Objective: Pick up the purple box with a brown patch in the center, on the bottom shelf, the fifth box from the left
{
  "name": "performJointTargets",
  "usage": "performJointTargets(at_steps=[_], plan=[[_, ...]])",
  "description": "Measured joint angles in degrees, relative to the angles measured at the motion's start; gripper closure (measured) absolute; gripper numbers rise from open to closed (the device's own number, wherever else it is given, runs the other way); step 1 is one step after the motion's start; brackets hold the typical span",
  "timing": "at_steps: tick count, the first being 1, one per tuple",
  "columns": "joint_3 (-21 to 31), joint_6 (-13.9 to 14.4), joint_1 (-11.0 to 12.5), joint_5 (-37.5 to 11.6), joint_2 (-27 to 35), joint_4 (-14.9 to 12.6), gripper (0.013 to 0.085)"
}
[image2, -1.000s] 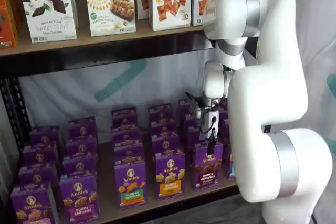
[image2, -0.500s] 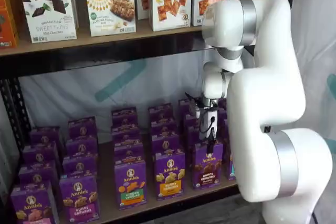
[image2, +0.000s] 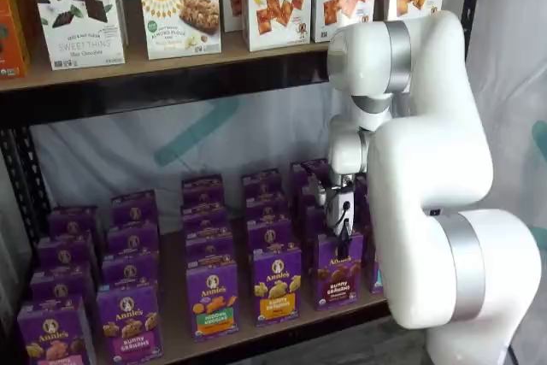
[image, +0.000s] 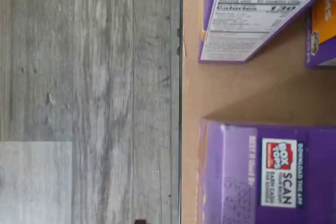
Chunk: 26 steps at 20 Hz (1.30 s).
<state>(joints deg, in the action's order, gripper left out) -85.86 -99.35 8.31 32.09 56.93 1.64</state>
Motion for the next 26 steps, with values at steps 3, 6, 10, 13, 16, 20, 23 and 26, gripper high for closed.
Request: performJointTargets(at_steps=[3,6,10,13,16,20,23,26], plan=[[-0.5,-1.5,0.2,-1.3,1.2,1.4,0.013],[-0.4,-3.2,0.4,-3.3,1.9,3.2,0.013],[-0.7,-4.3,0.5,-3.5,2.4,4.3,0.017],[-0.8,-4.4,0.5,-3.7,2.4,4.3,0.025],[-0.8,-4.2,0.6,-3.5,2.4,4.1,0.033],[-0.8,-4.2,0.5,-3.2,2.3,4.1,0.037],[-0.7,-4.1,0.4,-3.3,2.3,4.1,0.037],[-0.6,-4.1,0.3,-3.4,2.3,4.2,0.037]])
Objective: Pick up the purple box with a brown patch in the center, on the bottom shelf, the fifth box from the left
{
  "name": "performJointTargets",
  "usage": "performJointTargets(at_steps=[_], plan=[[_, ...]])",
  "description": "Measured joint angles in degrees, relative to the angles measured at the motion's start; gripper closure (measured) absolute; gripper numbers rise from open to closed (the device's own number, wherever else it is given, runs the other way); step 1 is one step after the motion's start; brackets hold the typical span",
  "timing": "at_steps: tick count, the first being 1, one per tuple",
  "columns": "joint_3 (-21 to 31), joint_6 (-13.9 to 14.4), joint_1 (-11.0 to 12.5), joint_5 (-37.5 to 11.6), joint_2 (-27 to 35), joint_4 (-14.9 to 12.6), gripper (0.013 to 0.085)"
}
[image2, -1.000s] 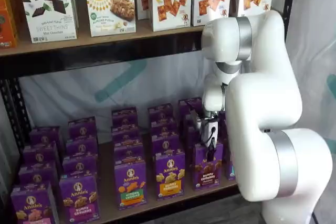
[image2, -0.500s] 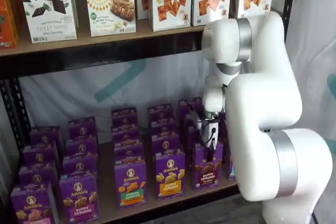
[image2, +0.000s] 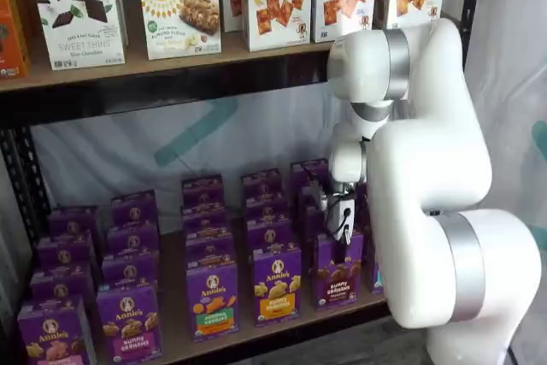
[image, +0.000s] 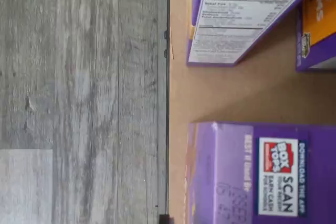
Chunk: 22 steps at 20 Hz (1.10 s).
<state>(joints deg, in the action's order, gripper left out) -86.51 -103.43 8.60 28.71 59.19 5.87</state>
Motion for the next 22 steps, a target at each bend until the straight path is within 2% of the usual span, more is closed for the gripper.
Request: performJointTargets(at_steps=[2,3,4,5,8,11,16,17,19,20,22], plan=[[0.0,0.0,0.0,0.1,0.0,0.0,0.037],[0.0,-0.1,0.0,0.0,0.0,0.1,0.041],[0.0,-0.1,0.0,0.0,0.0,0.1,0.041],[0.1,-0.1,0.0,0.0,-0.1,0.1,0.045],[0.1,-0.1,0.0,0.0,-0.1,0.1,0.049],[0.2,-0.2,0.0,0.0,-0.2,0.1,0.057],[0.4,0.1,0.0,-0.2,-0.4,-0.1,0.057],[0.5,0.1,0.0,0.0,-0.4,-0.2,0.061],[0.6,0.2,0.0,0.3,-0.6,-0.2,0.061],[0.7,0.1,0.0,0.4,-0.7,-0.1,0.065],[1.1,0.2,-0.2,0.4,-1.0,-0.1,0.065]])
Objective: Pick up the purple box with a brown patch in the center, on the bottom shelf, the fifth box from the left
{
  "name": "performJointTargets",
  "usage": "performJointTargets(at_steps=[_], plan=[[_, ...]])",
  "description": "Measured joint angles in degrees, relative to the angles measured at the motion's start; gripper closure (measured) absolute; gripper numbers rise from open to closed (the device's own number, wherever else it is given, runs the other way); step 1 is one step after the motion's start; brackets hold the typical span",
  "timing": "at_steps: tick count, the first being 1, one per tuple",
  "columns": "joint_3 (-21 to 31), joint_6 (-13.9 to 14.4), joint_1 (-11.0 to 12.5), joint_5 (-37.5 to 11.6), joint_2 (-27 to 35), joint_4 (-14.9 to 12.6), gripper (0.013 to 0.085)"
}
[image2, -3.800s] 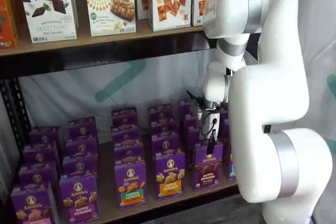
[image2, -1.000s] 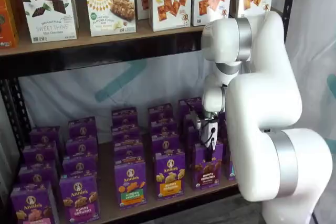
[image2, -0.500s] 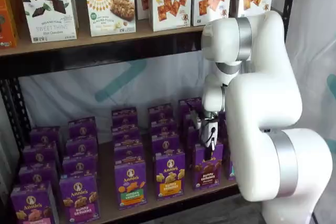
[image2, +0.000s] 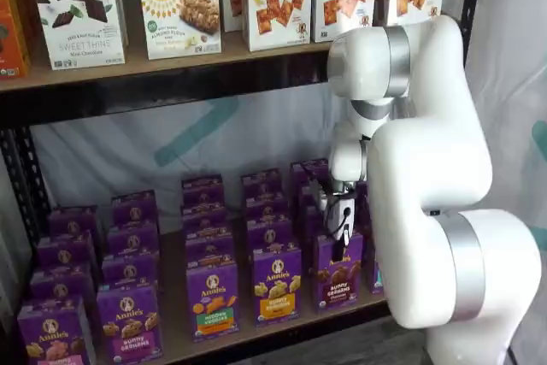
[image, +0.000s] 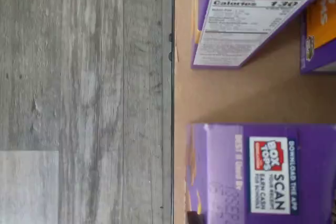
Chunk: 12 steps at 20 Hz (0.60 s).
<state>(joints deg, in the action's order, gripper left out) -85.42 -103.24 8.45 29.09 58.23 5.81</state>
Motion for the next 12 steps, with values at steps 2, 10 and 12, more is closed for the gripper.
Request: performJointTargets(at_steps=[2,10,12], plan=[[0.6,0.5,-0.1,0.5,-0.5,-0.5,0.065],[13.4,-1.6,-0.7,-3.7,-8.5,2.2,0.065],[18.6,-3.8,-1.0,-5.3,-11.9,4.7,0.065]])
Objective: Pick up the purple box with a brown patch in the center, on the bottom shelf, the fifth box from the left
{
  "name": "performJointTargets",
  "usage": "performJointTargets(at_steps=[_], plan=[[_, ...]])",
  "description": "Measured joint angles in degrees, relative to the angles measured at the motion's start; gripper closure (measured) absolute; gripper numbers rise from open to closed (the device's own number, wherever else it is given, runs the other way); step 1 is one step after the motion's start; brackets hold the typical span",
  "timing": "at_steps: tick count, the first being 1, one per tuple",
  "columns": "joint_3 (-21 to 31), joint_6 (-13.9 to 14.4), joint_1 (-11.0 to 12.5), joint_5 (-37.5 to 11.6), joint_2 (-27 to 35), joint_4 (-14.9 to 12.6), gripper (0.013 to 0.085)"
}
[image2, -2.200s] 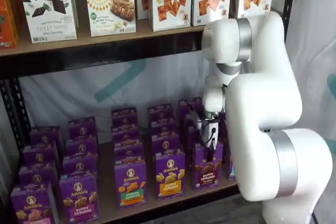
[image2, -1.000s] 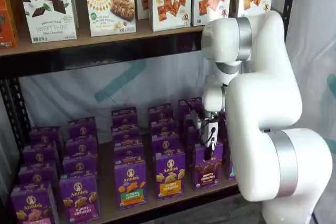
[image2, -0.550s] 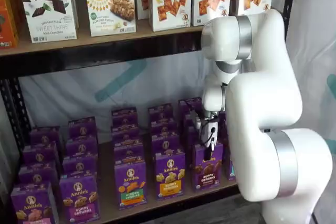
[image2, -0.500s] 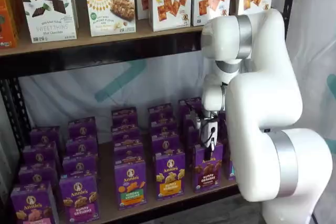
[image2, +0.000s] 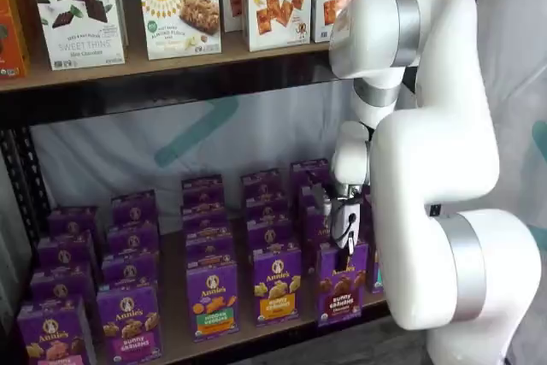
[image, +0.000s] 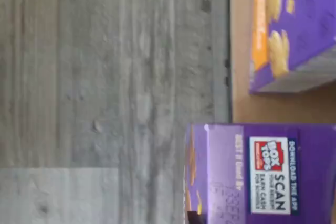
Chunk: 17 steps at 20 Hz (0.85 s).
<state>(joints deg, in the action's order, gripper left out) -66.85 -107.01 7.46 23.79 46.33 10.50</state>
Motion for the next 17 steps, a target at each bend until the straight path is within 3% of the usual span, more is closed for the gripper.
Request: performJointTargets(at_steps=[3,7,17], plan=[[6.9,-3.1,-0.5,-1.3,-5.1,3.8,0.065],[15.7,-5.0,-1.5,-2.1,-12.1,6.6,0.065],[27.3,-8.4,-3.5,-3.5,-22.7,12.1,0.065]])
